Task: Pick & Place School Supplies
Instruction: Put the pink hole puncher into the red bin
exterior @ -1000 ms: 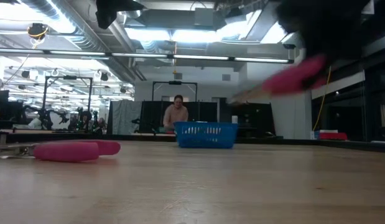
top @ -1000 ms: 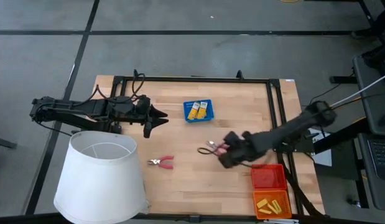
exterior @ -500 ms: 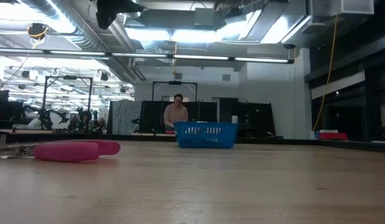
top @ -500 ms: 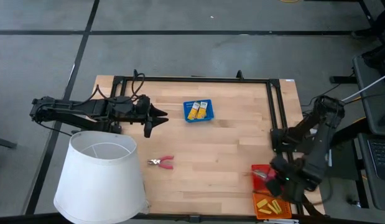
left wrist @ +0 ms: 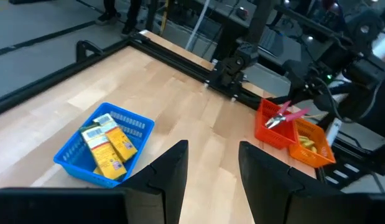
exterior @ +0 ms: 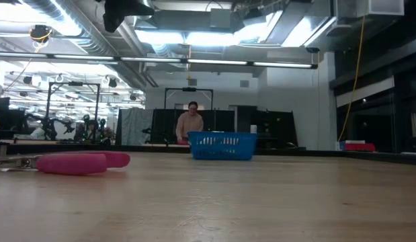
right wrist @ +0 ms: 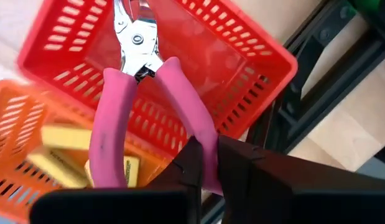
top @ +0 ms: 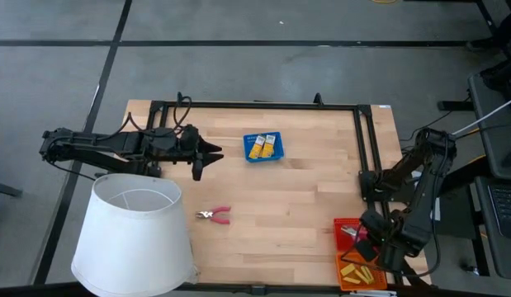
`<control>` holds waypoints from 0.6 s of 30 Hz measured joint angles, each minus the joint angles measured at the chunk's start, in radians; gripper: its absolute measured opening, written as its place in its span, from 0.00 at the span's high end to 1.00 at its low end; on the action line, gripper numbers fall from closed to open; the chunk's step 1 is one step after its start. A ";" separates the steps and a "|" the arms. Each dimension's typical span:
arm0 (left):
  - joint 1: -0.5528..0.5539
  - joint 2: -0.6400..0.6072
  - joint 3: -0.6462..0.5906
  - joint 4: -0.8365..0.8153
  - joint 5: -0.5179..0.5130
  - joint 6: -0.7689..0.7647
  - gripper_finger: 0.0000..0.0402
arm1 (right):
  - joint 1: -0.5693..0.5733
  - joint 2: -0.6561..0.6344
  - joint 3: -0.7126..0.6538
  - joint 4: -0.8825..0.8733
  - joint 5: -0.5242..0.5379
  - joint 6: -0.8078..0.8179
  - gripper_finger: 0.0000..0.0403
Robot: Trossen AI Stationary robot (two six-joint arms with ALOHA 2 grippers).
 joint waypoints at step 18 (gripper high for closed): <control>0.003 0.016 0.000 -0.412 0.209 -0.018 0.65 | -0.012 -0.001 0.004 -0.051 0.202 -0.021 0.58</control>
